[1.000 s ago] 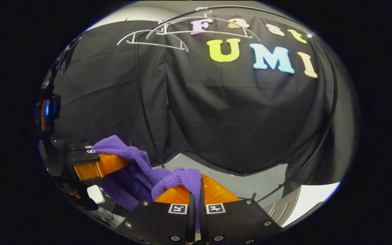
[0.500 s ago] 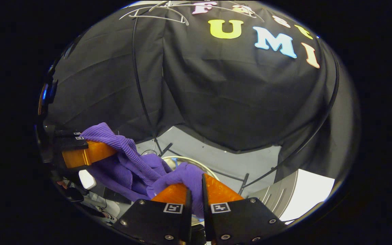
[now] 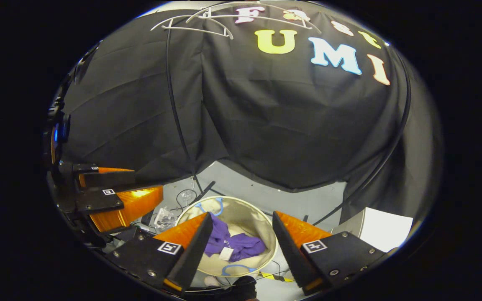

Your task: Grasp the clothes on the hanger with both hands and then place them into the laundry hamper below.

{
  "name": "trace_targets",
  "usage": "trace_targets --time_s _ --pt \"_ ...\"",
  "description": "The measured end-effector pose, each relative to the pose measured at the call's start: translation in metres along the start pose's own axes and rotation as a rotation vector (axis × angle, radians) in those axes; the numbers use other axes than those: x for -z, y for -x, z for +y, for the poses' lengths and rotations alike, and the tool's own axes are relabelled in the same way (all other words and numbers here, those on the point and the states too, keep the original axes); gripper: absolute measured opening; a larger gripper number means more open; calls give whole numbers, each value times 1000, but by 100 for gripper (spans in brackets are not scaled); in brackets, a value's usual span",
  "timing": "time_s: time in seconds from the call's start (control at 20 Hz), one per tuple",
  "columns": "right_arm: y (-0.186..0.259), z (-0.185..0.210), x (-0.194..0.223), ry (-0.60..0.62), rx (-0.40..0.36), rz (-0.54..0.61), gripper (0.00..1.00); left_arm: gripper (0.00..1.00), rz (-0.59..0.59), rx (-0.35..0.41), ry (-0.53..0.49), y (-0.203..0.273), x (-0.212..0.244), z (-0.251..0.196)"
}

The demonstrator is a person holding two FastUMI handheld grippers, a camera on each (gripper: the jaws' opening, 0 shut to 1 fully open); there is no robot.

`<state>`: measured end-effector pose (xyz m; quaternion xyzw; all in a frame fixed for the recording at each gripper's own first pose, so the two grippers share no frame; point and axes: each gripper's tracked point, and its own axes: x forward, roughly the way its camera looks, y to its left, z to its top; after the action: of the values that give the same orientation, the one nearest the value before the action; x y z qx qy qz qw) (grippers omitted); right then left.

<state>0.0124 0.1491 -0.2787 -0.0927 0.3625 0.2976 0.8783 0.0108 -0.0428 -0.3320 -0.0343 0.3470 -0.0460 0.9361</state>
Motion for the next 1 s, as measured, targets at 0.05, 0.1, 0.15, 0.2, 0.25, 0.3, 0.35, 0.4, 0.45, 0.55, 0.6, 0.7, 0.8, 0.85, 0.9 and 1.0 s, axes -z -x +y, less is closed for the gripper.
trace_targets --time_s 0.05,0.1,0.15,0.2,0.25,0.3,0.35,0.4,0.45,0.55,0.6,0.7,0.8,0.85,0.9,1.0 --pt "6 -2 -6 -2 14 -24 92 96 -31 6 -15 5 -12 0" --pt "13 -6 -14 -6 28 -48 94 96 -62 13 -24 12 -26 -2" --pt "21 -8 -21 -13 41 -74 94 100 -92 25 -29 17 -40 -5" --pt "30 -11 -30 -22 55 -104 94 100 -125 33 -32 24 -55 -6" --pt "39 -14 -41 -32 67 -139 94 100 -162 40 -40 37 -70 -7" --pt "50 -18 -54 -39 79 -175 94 96 -203 45 -50 48 -89 -8" --pt "60 -22 -67 -42 94 -213 94 100 -245 47 -60 60 -113 -9" --pt "71 -26 -81 -41 109 -252 94 100 -285 45 -66 69 -131 -8" --pt "83 -31 -95 -36 123 -296 94 100 -322 46 -66 79 -149 -10" --pt "110 -43 -120 -26 156 -381 93 100 -388 46 -51 101 -179 -12" --pt "123 -49 -131 -26 165 -419 93 100 -418 55 -43 112 -191 -15" --pt "149 -57 -150 -34 171 -491 94 97 -483 61 -23 135 -219 -17" --pt "175 -73 -162 -45 188 -544 93 100 -538 56 -23 156 -238 -16" --pt "189 -83 -169 -47 202 -567 92 100 -562 44 -28 169 -247 -14" --pt "202 -92 -175 -47 221 -589 93 100 -581 34 -31 180 -251 -13" --pt "233 -109 -181 -45 265 -641 92 100 -611 15 -26 198 -264 -15"
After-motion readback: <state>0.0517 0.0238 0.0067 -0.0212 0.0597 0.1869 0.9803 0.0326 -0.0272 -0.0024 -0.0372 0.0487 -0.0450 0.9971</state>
